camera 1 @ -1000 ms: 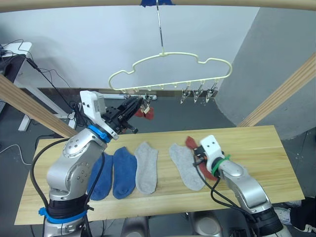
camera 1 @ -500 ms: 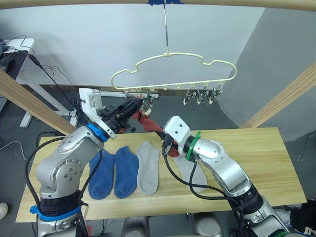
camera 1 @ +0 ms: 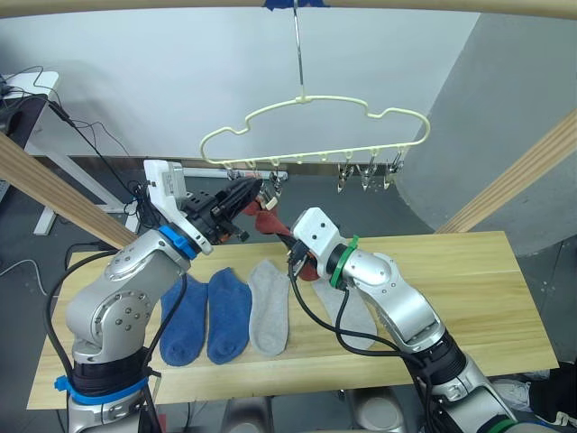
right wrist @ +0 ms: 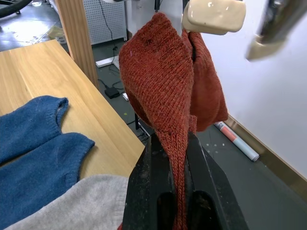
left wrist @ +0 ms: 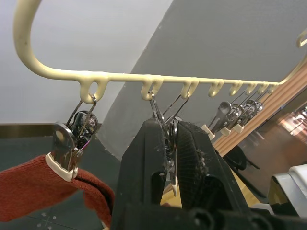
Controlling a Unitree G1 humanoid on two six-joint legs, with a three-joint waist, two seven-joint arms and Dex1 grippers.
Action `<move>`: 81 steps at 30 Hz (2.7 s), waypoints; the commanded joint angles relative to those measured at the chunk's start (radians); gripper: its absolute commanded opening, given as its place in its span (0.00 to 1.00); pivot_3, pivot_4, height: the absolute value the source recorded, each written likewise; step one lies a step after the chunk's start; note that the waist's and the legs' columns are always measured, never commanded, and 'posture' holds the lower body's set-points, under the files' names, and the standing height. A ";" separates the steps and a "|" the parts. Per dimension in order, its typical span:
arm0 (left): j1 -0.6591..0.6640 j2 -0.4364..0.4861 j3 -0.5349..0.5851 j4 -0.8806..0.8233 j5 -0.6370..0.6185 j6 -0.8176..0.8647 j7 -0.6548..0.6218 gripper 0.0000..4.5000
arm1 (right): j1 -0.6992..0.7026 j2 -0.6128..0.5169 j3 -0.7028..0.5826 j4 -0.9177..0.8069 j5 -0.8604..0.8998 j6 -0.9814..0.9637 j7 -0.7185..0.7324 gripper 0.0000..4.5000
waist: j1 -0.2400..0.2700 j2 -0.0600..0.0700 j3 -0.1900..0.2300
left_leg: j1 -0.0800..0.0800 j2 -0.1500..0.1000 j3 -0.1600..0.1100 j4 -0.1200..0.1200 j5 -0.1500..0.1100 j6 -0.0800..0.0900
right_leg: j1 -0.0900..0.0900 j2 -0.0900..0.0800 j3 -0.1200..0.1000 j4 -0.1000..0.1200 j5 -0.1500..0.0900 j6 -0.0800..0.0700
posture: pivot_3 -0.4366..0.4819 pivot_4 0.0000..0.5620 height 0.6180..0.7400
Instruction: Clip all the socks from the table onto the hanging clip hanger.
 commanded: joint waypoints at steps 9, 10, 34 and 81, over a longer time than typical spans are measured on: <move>0.015 0.012 0.006 -0.042 -0.019 -0.006 -0.009 0.06 | -0.036 0.043 -0.036 0.001 -0.001 -0.037 -0.011 0.00 | 0.000 0.000 0.000 | 0.000 0.000 0.000 0.000 0.000 0.000 | 0.000 0.000 0.000 0.000 0.000 0.000 | 0.25 0.59 1.00; 0.015 0.012 0.006 -0.041 -0.016 -0.008 -0.010 0.06 | -0.039 0.044 -0.039 0.002 0.000 -0.037 -0.010 0.00 | 0.000 0.000 0.000 | 0.000 0.000 0.000 0.000 0.000 0.000 | 0.000 0.000 0.000 0.000 0.000 0.000 | 0.25 0.59 1.00; 0.080 0.050 -0.018 -0.040 0.093 -0.097 -0.077 0.67 | -0.073 0.062 -0.046 0.004 0.037 -0.013 0.050 0.12 | 0.000 0.000 0.000 | -0.001 0.000 0.000 -0.001 0.000 0.000 | 0.000 0.000 0.000 -0.001 0.000 0.000 | 0.25 0.59 1.00; 0.187 -0.270 -0.327 0.028 0.681 -0.615 0.043 0.75 | 0.224 -0.699 -0.674 -0.457 0.709 0.164 0.447 0.57 | -0.004 0.001 0.000 | -0.003 -0.006 0.006 0.001 0.000 0.001 | 0.001 0.000 0.000 -0.003 0.001 0.002 | 0.13 0.56 1.00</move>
